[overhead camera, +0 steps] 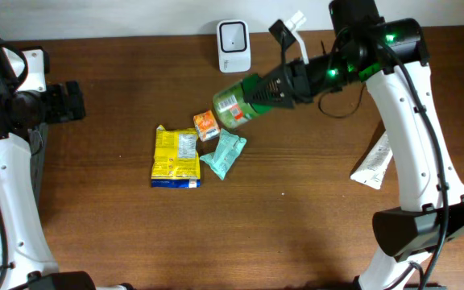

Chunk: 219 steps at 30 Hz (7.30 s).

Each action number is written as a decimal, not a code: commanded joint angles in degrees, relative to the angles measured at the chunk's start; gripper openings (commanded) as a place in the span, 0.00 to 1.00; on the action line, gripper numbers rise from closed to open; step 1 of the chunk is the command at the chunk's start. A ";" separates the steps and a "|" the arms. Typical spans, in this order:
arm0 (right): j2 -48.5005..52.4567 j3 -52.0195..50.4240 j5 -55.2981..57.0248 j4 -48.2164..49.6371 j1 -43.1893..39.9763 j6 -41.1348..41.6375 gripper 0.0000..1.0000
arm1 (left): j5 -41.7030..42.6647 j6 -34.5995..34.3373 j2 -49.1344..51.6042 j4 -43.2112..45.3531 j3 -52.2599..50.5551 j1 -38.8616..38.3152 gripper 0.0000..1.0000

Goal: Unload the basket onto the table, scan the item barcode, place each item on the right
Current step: 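Lift the green-lid jar with the right gripper, then hold the jar's lid in front of the scanner window, then carry the jar right and set it down near the white tube, then move the right gripper left and grasp the mint-green pack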

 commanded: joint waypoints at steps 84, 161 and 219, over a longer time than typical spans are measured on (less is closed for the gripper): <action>6.62 8.04 59.80 32.02 10.19 -31.61 0.56 | 0.42 0.94 0.39 0.07 0.24 0.31 0.99; 9.25 -13.35 39.87 13.18 10.25 17.84 0.72 | 0.42 0.94 0.37 0.07 0.24 0.31 0.99; 11.93 -25.46 52.74 18.14 16.87 25.11 0.75 | 0.42 0.94 0.39 0.07 0.24 0.31 0.99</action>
